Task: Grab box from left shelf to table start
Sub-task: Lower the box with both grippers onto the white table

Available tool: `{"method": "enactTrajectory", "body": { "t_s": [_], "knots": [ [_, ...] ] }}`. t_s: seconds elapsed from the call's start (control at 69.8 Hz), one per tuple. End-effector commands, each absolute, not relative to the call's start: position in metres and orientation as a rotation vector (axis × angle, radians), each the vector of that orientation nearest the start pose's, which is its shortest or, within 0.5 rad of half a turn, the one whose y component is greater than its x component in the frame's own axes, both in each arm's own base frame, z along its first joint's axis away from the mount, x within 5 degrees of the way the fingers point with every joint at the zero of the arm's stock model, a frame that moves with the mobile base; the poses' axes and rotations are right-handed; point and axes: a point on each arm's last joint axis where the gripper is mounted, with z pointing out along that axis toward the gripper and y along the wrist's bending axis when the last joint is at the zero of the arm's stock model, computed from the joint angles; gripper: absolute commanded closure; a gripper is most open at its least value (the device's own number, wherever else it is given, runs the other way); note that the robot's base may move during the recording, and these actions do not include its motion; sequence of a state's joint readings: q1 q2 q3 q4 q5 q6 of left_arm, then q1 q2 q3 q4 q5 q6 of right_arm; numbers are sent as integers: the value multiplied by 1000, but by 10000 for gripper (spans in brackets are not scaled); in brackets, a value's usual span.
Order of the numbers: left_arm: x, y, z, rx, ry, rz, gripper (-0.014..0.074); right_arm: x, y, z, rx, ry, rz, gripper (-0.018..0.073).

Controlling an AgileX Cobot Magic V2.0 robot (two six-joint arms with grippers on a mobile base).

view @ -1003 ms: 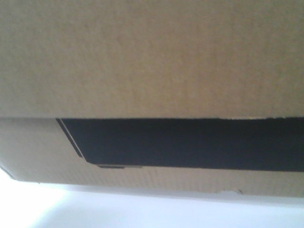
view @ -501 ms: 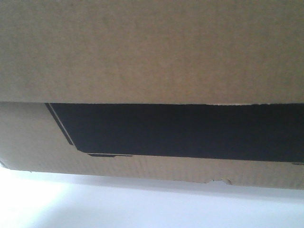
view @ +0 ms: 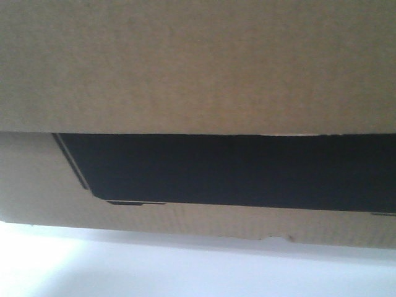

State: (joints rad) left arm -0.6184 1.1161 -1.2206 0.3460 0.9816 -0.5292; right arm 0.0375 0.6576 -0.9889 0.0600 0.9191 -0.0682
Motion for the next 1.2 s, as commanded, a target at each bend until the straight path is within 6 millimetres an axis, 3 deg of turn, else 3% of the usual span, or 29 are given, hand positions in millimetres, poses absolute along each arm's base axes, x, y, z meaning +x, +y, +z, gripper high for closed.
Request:
{"method": "enactTrajectory", "body": {
  "t_s": [0.0, 0.272, 0.516, 0.831, 1.189],
  "knots": [
    [189, -113, 430, 212, 2119, -288, 700, 118, 25, 433, -64, 1908, 327, 501],
    [197, -106, 436, 190, 2078, -205, 700, 172, 29, 434, -61, 2042, 345, 501],
    [230, -95, 416, 32, 2174, -204, 700, 216, 31, 407, -41, 2183, 351, 501],
    [271, -101, 378, -12, 2296, -152, 700, 250, 33, 378, -24, 2307, 354, 501],
    [278, -104, 368, -10, 2336, -134, 700, 261, 33, 366, -21, 2358, 349, 499]
  ]
}}
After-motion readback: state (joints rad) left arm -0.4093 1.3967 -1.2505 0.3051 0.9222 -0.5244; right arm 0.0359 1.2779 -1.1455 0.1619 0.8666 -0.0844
